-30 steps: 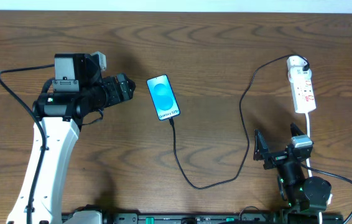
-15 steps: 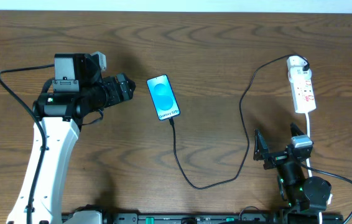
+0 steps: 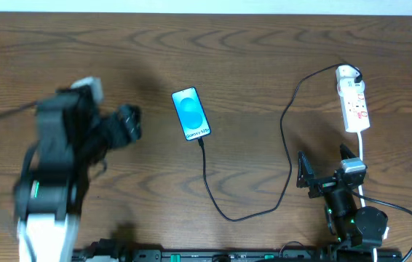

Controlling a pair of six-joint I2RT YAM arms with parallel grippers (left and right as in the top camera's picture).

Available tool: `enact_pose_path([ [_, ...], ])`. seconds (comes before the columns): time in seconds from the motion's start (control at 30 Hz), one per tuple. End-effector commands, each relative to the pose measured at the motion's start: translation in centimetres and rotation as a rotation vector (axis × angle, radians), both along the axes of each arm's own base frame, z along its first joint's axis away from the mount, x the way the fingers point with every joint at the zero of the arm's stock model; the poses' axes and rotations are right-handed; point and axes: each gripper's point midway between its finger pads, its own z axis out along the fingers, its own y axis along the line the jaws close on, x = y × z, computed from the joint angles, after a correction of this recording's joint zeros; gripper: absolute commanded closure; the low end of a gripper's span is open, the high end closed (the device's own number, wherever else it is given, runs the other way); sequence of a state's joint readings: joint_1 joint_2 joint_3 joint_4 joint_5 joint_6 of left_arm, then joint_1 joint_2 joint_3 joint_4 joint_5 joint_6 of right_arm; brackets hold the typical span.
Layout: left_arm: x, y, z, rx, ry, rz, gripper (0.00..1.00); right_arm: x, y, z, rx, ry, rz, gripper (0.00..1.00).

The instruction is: Plug charger to phone and switch on socket

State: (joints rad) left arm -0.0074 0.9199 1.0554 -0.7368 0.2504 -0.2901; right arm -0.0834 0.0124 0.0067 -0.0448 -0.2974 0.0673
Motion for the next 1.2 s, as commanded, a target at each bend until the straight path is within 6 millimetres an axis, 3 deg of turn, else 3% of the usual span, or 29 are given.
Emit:
enact_pose_path([
  [0.0,-4.0,3.4,0.8,0.120,-0.125,0.156,0.12,0.0,0.2,-0.1,0.006,0.005,0.006,0.01],
  [0.17,-8.7,5.4,-0.3,0.164,-0.273,0.262,0.12,0.0,0.2,-0.1,0.006,0.005,0.006,0.01],
  [0.3,-10.0,6.5,-2.5,0.172,-0.333,0.328,0.12,0.0,0.2,-0.1,0.006,0.005,0.006,0.01],
  [0.5,-8.0,7.4,-4.3,0.149,-0.496,0.381,0.12,0.0,0.2,-0.1,0.006,0.005,0.006,0.01],
  [0.63,-5.8,7.7,-4.7,0.046,-0.635,0.415,0.12,0.0,0.2,-0.1,0.006,0.005,0.006,0.01],
  [0.83,-4.4,7.9,-5.1,-0.018,-0.777,0.432,0.12,0.0,0.2,-0.1,0.006,0.005,0.006,0.01],
  [1.17,-4.0,7.9,-10.9,-0.020,-0.590,0.441,0.12,0.0,0.2,-0.1,0.006,0.005,0.006,0.01],
])
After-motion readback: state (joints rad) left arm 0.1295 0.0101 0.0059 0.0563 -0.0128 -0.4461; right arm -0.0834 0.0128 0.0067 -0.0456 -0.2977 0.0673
